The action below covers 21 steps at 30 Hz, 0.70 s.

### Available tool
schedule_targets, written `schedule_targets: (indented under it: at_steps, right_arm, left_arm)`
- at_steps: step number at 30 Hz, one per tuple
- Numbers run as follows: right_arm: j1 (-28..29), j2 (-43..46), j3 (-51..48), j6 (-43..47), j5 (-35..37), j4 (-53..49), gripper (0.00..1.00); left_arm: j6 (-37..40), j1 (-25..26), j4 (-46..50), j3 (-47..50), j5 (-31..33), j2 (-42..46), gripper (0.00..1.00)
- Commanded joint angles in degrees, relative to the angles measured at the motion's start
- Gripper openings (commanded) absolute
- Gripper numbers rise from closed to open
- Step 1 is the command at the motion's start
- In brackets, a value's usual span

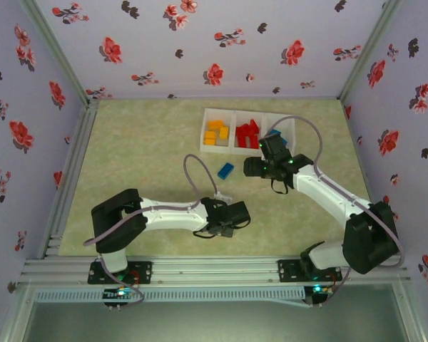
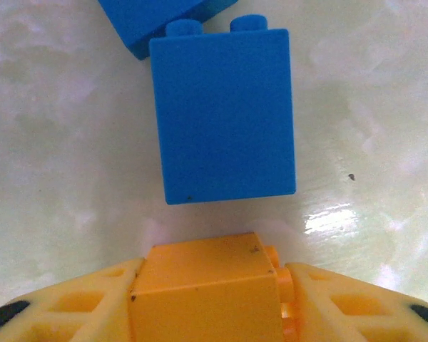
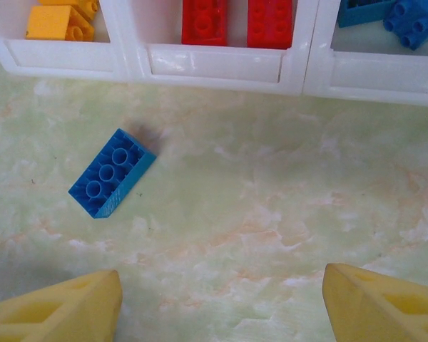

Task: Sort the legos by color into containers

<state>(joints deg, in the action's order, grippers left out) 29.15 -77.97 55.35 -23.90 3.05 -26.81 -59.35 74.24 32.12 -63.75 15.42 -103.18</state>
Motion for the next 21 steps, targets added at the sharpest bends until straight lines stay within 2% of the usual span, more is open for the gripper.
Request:
schedule_targets:
  at_steps: [1, 9, 17, 21]
  right_arm:
    - [0.39, 1.57, -0.69, -0.88, 1.73, -0.73, 0.75]
    - [0.39, 2.12, -1.39, -0.97, 2.46, -1.36, 0.75]
    - [0.39, 3.98, -2.74, -1.23, 4.43, -2.11, 0.77]
    - [0.46, 4.46, -3.19, -1.88, 4.63, -2.85, 0.77]
  left_arm:
    - [0.81, -0.36, 1.42, -0.99, 1.31, -0.71, 0.46]
    - [4.26, -3.62, 3.26, 2.28, 1.46, 4.85, 0.39]
    - [13.30, -13.64, 6.05, 4.07, 2.37, 15.52, 0.39]
    - [19.52, -19.70, 4.31, 2.51, 1.47, 17.04, 0.39]
